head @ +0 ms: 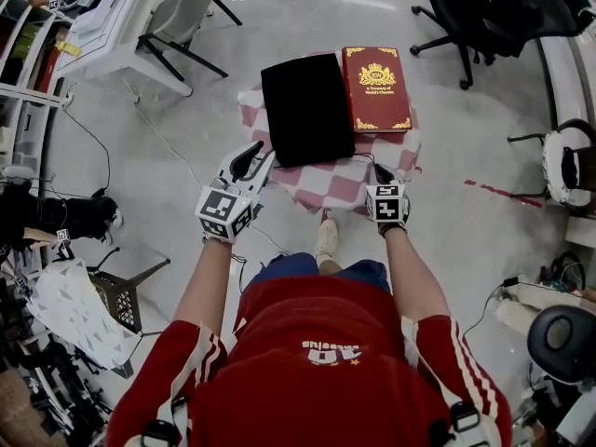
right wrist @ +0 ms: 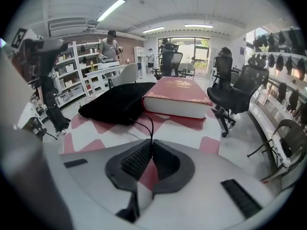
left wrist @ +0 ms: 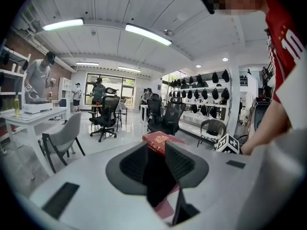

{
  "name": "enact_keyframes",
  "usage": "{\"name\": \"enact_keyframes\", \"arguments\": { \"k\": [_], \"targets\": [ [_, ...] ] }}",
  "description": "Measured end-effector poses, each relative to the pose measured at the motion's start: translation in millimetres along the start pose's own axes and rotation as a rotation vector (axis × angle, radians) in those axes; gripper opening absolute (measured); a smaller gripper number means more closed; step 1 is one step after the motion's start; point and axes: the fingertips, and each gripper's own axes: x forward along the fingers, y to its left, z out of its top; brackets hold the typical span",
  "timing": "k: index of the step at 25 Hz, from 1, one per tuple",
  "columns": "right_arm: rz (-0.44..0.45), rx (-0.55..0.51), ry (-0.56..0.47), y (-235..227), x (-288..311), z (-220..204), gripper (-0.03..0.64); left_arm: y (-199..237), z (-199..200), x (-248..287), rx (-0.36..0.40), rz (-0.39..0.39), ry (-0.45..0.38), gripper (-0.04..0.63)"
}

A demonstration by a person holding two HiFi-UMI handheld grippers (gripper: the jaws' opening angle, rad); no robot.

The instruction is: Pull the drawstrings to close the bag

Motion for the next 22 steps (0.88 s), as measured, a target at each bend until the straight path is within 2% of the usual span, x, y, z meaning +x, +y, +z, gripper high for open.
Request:
{"name": "enact_keyframes", "arguments": {
  "k": [8, 16, 22],
  "targets": [
    [-0.014, 0.046, -0.024, 6.3, -31.3, 13.8, 0.028, 4.1, -14.7, -16.6, 0.083, -0.055, 0.058, 0.115],
    [-0.036, 0.061, -0.055, 7.1, -54.8, 27.6, 0.028, 13.1, -17.5, -30.3, 0.071, -0.052, 0.050, 0.126],
    [-0.040, 0.050, -0.067, 9.5, -62.1, 41.2, 0.028, 29.7, -53.8, -37.1, 0.037, -0.036, 0.093, 0.126]
  ]
}}
